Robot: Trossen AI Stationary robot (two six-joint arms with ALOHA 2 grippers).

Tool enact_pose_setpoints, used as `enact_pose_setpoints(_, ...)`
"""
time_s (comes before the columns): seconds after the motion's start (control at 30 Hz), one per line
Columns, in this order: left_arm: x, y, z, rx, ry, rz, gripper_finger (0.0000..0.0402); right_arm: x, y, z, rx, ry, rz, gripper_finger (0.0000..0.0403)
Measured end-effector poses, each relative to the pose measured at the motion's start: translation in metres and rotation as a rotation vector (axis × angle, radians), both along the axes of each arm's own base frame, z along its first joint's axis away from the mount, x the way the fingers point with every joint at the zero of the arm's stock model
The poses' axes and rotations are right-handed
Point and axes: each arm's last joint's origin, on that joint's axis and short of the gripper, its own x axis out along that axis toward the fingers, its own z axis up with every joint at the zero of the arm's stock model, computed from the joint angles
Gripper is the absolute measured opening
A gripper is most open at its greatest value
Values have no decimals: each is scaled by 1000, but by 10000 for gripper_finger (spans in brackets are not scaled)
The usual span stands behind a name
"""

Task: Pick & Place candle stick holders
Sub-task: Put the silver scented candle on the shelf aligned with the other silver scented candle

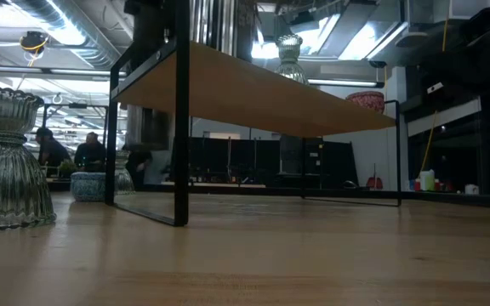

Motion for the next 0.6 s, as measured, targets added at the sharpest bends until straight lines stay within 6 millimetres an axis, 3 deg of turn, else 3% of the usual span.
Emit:
enact_pose_setpoints(0.4,6,-16,58,31,-90,-77,359,0,0,0,0,0,0,10)
enact_pose_setpoints(0.6,9,-27,75,49,-121,-145,359,0,0,0,0,0,0,10)
